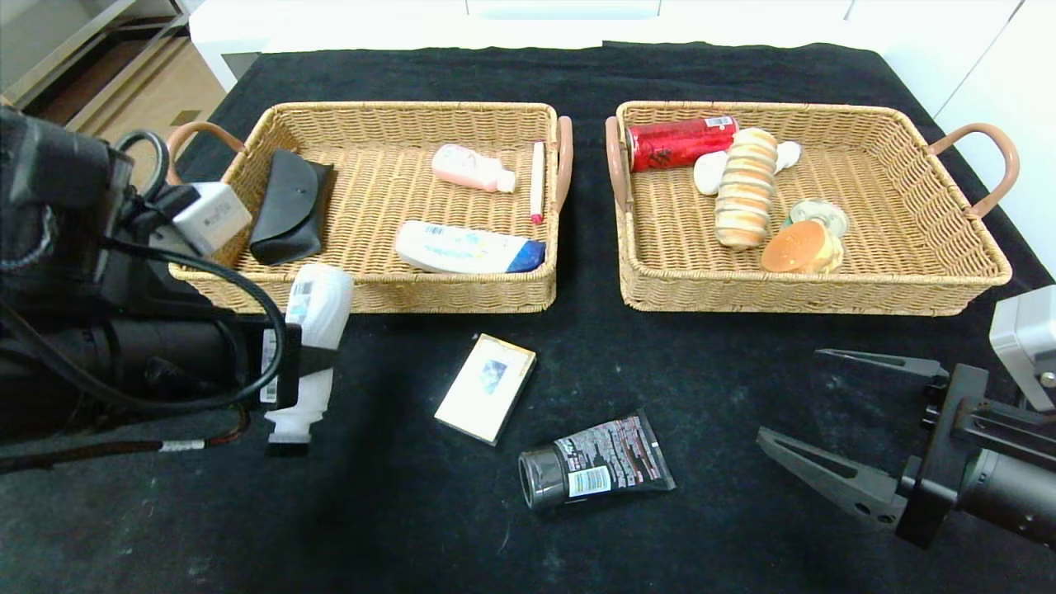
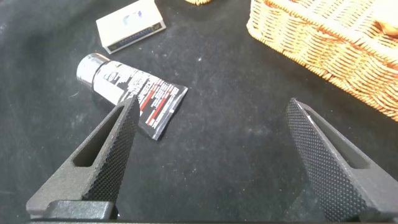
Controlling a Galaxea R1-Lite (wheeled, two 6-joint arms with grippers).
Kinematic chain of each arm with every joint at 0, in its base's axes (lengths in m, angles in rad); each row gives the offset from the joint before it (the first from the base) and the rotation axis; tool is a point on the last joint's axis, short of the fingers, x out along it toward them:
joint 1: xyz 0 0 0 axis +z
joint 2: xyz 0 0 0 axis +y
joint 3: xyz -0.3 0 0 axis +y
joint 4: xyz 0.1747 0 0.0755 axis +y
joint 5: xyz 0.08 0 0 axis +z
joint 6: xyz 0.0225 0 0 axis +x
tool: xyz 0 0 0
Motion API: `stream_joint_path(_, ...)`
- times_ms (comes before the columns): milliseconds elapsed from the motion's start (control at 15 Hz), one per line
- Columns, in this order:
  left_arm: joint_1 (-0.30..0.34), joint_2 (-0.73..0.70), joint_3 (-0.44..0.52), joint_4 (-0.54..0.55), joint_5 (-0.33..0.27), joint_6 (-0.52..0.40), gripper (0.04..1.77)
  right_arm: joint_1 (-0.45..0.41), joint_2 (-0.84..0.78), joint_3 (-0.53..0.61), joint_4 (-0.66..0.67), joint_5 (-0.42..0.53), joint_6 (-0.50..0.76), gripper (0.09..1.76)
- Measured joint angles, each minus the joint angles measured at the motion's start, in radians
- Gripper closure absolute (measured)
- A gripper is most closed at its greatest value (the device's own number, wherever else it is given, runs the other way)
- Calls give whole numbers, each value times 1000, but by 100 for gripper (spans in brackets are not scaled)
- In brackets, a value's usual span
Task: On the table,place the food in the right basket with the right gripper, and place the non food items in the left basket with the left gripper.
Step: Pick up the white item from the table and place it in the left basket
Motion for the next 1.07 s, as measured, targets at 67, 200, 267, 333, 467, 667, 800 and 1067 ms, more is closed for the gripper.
stream_joint_path(67, 5, 4, -34, -19, 0, -1, 120, -1, 0, 0, 0, 0, 0, 14)
stream_joint_path(200, 26, 26, -112, -34, 1, 2, 120, -5, 0, -1, 0, 0, -1, 14)
stream_joint_path(267, 38, 43, -157, -37, 1, 3, 120, -9, 0, -3, 0, 0, -1, 14)
stream_joint_path(333, 50, 66, -202, -41, 2, 3, 120, -14, 0, -5, 0, 1, 0, 14)
stream_joint_path(467, 74, 123, -296, -44, 2, 3, 120, -19, 0, -10, 0, 1, 1, 14)
stream_joint_path(667, 105, 224, -441, -48, 0, -2, 120, -33, -1, -13, 0, 5, 1, 14)
stream_joint_path(800, 112, 289, -521, -61, 2, -10, 120, -39, -1, -14, 0, 6, 0, 14)
stream_joint_path(1067, 117, 380, -597, -147, 4, -18, 120, -40, -15, -15, 0, 11, 0, 14)
